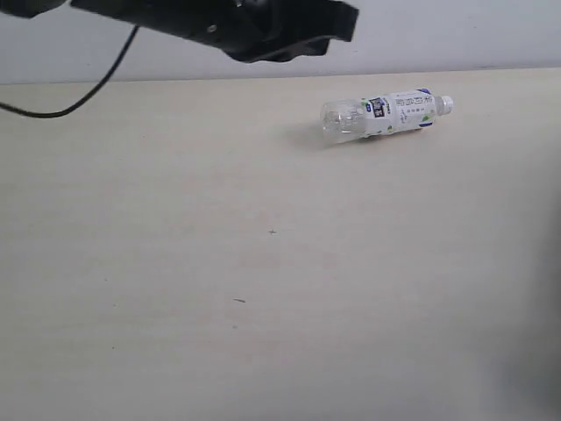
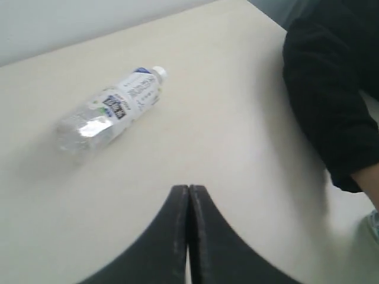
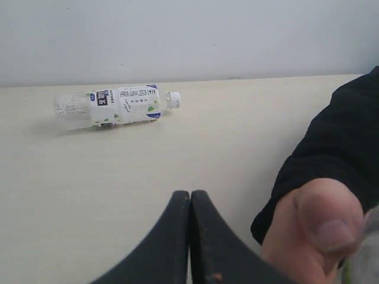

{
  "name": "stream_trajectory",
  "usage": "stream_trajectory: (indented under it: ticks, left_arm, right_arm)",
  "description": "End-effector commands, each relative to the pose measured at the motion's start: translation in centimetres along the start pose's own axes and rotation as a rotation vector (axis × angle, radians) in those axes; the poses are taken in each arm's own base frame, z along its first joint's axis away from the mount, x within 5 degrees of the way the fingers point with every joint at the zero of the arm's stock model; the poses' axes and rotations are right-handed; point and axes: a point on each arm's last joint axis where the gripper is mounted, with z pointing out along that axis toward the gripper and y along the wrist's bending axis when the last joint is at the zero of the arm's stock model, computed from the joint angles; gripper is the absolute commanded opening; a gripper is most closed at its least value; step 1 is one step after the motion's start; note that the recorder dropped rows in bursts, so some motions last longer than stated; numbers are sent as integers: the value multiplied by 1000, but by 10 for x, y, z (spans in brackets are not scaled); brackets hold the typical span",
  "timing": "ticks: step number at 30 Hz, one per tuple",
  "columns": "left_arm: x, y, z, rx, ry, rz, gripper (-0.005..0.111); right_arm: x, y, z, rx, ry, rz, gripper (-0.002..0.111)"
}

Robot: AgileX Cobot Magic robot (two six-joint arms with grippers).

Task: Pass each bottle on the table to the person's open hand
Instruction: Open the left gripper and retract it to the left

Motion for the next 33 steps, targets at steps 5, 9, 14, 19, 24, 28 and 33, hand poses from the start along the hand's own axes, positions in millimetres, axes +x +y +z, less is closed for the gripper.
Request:
stream_trajectory:
  ticks: [5, 9, 14, 19, 24, 28, 33]
  left_arm:
    - [39, 21, -53, -185, -209, -27, 0]
    - [53, 24, -70, -223, -241, 52, 0]
    - [72, 24, -83, -229, -215, 117, 0]
    - [91, 26, -104, -256, -260, 130, 0]
    - [116, 26, -126, -256, -266, 132, 0]
    - [141, 25, -143, -241, -247, 123, 0]
    - [168, 24, -167, -222, -287, 97, 0]
  right_arm:
    - [1, 0, 0, 4, -7, -2, 1]
    - [1, 0, 0, 4, -7, -2, 1]
    - [1, 0, 0, 4, -7, -2, 1]
    - [1, 0, 0, 4, -7, -2, 1]
    - [1, 0, 0, 4, -7, -2, 1]
    - [1, 0, 0, 4, -7, -2, 1]
    - [1, 0, 0, 4, -7, -2, 1]
